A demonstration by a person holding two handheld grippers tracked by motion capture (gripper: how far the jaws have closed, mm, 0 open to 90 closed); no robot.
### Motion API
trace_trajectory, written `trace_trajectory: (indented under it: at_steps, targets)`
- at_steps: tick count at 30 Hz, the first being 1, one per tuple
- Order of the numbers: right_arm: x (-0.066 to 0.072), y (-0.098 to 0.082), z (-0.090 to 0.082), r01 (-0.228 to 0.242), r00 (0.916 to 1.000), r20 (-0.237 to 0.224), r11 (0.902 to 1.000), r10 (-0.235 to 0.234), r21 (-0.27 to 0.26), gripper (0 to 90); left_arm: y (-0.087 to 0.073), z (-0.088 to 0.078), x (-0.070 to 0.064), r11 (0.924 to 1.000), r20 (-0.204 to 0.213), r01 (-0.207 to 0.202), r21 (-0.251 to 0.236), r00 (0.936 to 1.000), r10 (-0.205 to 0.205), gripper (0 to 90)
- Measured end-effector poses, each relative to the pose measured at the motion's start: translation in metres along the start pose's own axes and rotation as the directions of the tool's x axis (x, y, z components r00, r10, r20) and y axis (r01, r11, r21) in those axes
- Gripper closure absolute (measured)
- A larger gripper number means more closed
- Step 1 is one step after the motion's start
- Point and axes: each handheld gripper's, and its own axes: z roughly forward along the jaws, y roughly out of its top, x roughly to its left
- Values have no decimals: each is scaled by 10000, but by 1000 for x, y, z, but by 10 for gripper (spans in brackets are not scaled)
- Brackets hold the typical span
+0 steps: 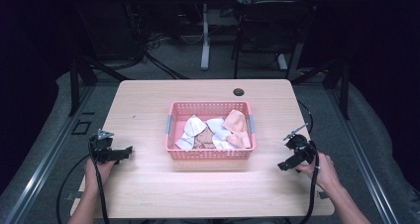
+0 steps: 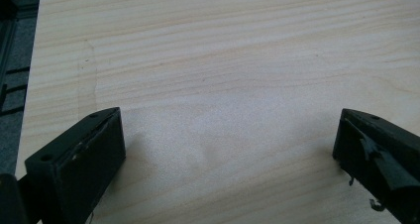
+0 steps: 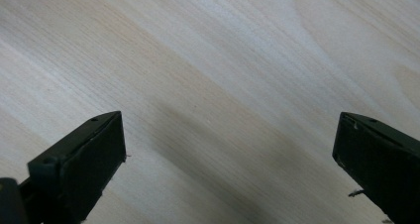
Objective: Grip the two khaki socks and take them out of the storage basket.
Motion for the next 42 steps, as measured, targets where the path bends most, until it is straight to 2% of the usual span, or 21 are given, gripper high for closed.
trace_trajectory:
  at_steps: [1,8,11,13,14,15,16,17,18,20,25,29,30,32,33,34,35,37,42]
  targets:
    - [-1,3,-4,417,9991,62,9976,-421,552,0,0,0,0,10000,-3,2,1,10000,-2,0]
    - [4,7,-6,662,9978,-110,9952,-656,718,0,0,0,0,10000,-10,9,0,10000,-9,0]
    - [6,12,-13,736,9973,-146,9942,-727,781,0,0,0,0,10000,-27,14,-16,10000,-14,0]
    - [7,14,-14,719,9973,-177,9951,-708,677,0,0,0,-1,10000,-29,38,-22,10000,-38,0]
    - [11,16,-15,521,9983,-270,9983,-514,257,0,0,0,0,10000,-34,21,-9,10000,-21,0]
    - [11,16,-15,521,9983,-270,9983,-514,257,0,0,0,0,10000,-34,21,-9,10000,-21,0]
    - [11,22,-23,778,9967,-259,9952,-764,592,0,0,0,0,10000,-26,24,-17,10000,-24,0]
    - [11,22,-23,778,9967,-259,9952,-764,592,0,0,0,0,10000,-26,24,-17,10000,-24,0]
    - [15,25,-27,747,9970,-204,9967,-740,316,0,0,0,0,10000,-26,21,-19,10000,-21,0]
    - [15,28,-31,862,9961,-243,9953,-852,446,0,0,0,0,10000,-24,17,-18,10000,-17,0]
    - [20,42,-42,1003,9948,-179,9946,-999,251,0,0,0,0,10000,-18,9,-17,10000,-9,0]
    - [23,51,-47,1164,9932,-130,9926,-1160,334,0,0,0,0,10000,-18,11,-20,10000,-11,0]
    - [25,53,-46,1041,9945,-160,9945,-1038,143,0,0,0,0,10000,-17,10,-19,10000,-10,0]
    - [28,59,-49,1214,9925,-130,9923,-1211,257,0,0,0,0,10000,-18,7,-20,10000,-7,0]
    - [31,64,-47,995,9948,-222,9949,-998,-156,0,0,0,0,10000,-17,9,-19,10000,-9,0]
    - [31,69,-50,1372,9905,-146,9902,-1368,255,0,0,0,0,10000,-17,7,-20,10000,-7,0]
    - [32,71,-50,1286,9916,-159,9916,-1284,110,0,0,0,0,10000,-17,7,-20,10000,-7,0]
    - [32,77,-51,1450,9893,-163,9891,-1447,246,0,0,0,0,10000,-18,10,-21,10000,-10,0]
    - [34,86,-51,1406,9899,-178,9900,-1403,120,0,0,0,0,10000,-16,9,-19,10000,-9,0]
